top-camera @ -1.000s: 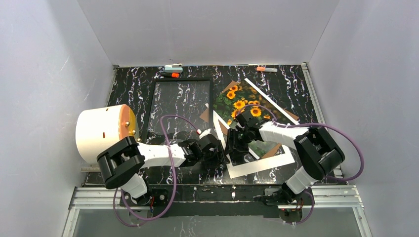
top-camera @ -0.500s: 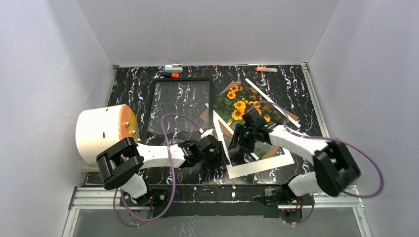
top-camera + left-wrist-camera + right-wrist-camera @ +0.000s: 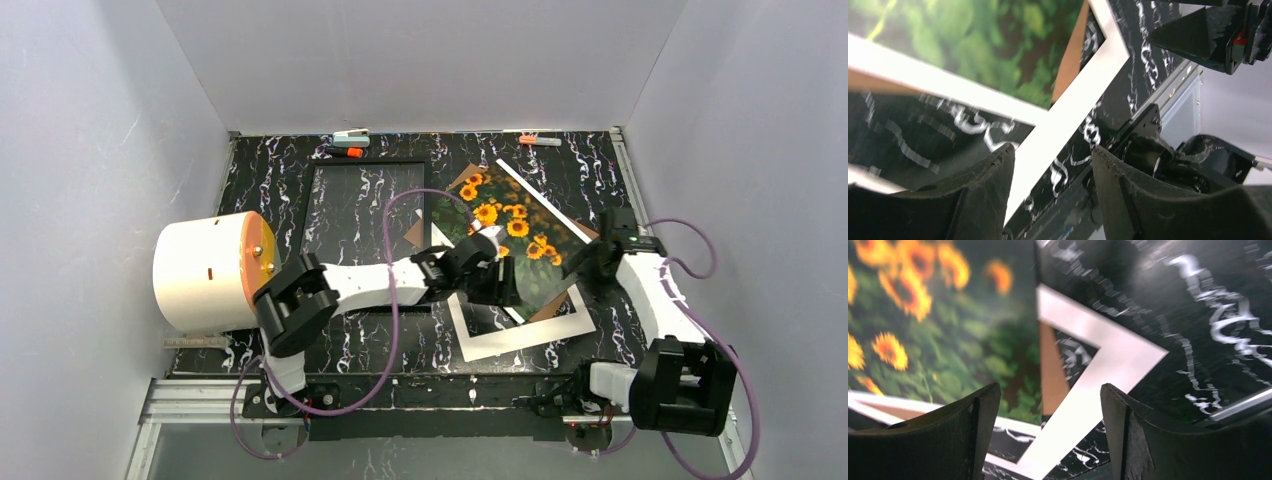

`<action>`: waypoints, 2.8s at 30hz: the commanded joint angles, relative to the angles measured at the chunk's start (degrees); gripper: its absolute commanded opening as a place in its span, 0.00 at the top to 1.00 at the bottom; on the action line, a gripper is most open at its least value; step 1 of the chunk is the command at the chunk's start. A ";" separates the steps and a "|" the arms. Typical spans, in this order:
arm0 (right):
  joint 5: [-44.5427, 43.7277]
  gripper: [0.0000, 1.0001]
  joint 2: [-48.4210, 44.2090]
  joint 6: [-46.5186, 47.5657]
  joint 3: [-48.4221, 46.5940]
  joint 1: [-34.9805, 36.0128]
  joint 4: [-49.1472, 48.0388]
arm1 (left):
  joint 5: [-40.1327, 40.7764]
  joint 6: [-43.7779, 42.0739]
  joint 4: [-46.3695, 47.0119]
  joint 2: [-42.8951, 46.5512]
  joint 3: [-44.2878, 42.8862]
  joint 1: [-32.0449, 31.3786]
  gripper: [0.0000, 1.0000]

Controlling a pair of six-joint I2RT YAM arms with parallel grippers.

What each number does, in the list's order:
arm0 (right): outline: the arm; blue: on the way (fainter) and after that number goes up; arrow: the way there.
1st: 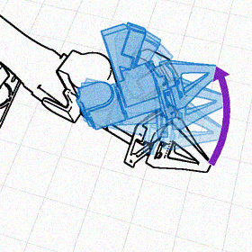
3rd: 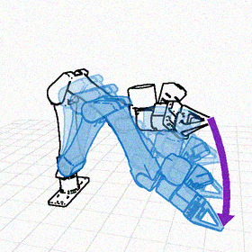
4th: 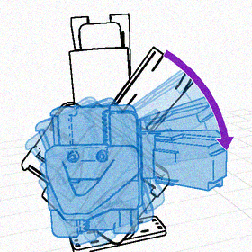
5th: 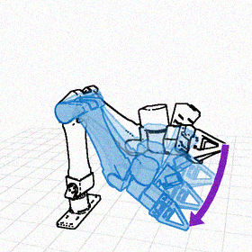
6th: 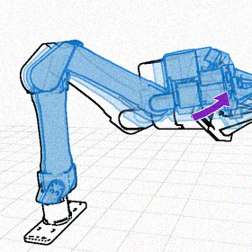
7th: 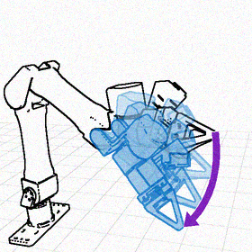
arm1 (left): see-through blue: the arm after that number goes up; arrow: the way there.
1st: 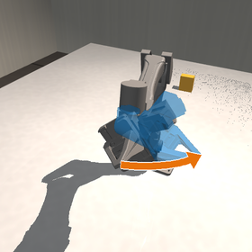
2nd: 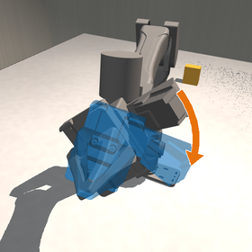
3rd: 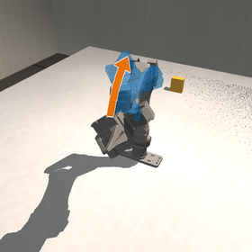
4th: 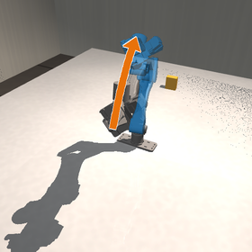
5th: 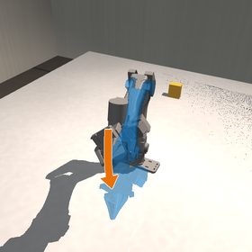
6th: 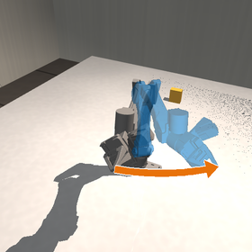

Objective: Put the photo into the frame
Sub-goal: Adjust the photo frame item at the center of the board, then pick up the photo frame item at the center of the board.

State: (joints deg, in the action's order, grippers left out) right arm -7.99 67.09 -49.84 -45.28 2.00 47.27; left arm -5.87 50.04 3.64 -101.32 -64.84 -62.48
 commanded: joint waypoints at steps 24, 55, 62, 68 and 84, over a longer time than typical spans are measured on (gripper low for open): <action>14.79 0.01 -2.16 -3.89 13.67 -20.11 -2.33 | -21.60 -15.32 -6.36 -28.79 -34.09 3.15 0.44; 29.23 0.05 -16.42 -4.72 26.78 -20.11 -33.12 | -31.51 -11.12 -6.06 -29.02 -32.36 6.09 0.44; 22.32 0.05 -14.33 -3.00 18.19 -20.11 -19.67 | -36.36 -9.38 -10.07 -29.03 -34.44 6.59 0.74; 21.58 0.05 -14.31 -3.13 12.80 -20.11 -16.50 | -40.86 -7.70 -9.92 -29.55 -34.65 6.59 0.88; 15.93 0.01 -12.70 -0.62 -5.05 -20.11 1.61 | -47.46 27.15 23.47 -27.37 -36.02 8.34 1.00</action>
State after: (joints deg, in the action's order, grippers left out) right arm 9.54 53.98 -52.23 -44.64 -18.00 42.37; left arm -50.72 66.00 16.16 -131.50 -98.43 -54.92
